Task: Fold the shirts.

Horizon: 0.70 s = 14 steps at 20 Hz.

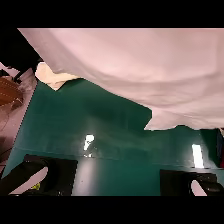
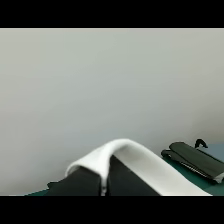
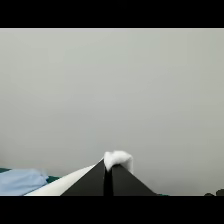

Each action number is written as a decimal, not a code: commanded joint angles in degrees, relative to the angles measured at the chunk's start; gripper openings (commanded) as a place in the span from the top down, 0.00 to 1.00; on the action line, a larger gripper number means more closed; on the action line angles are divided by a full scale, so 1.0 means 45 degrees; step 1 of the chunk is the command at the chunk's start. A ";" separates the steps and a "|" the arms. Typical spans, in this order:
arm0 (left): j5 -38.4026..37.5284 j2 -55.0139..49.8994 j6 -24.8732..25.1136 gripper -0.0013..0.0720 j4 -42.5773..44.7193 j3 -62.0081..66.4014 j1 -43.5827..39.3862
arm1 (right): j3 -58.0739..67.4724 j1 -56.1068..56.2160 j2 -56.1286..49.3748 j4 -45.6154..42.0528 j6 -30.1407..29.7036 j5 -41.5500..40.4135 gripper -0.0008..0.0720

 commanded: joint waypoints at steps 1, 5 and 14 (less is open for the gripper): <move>-0.0797 0.0447 0.0049 0.95 -0.0427 0.0189 -0.0010 | -0.0991 -0.1695 0.1831 -0.0034 0.0219 -0.0325 0.97; -0.1472 0.0918 -0.0087 0.95 -0.0471 0.0189 -0.0010 | 0.0510 -0.6290 0.1540 0.1467 -0.0690 0.1098 0.97; -0.1506 -0.0233 -0.0899 0.95 -0.1622 -0.5804 -0.0092 | -0.4308 -0.9243 -0.2259 0.8772 -0.2098 0.4017 0.97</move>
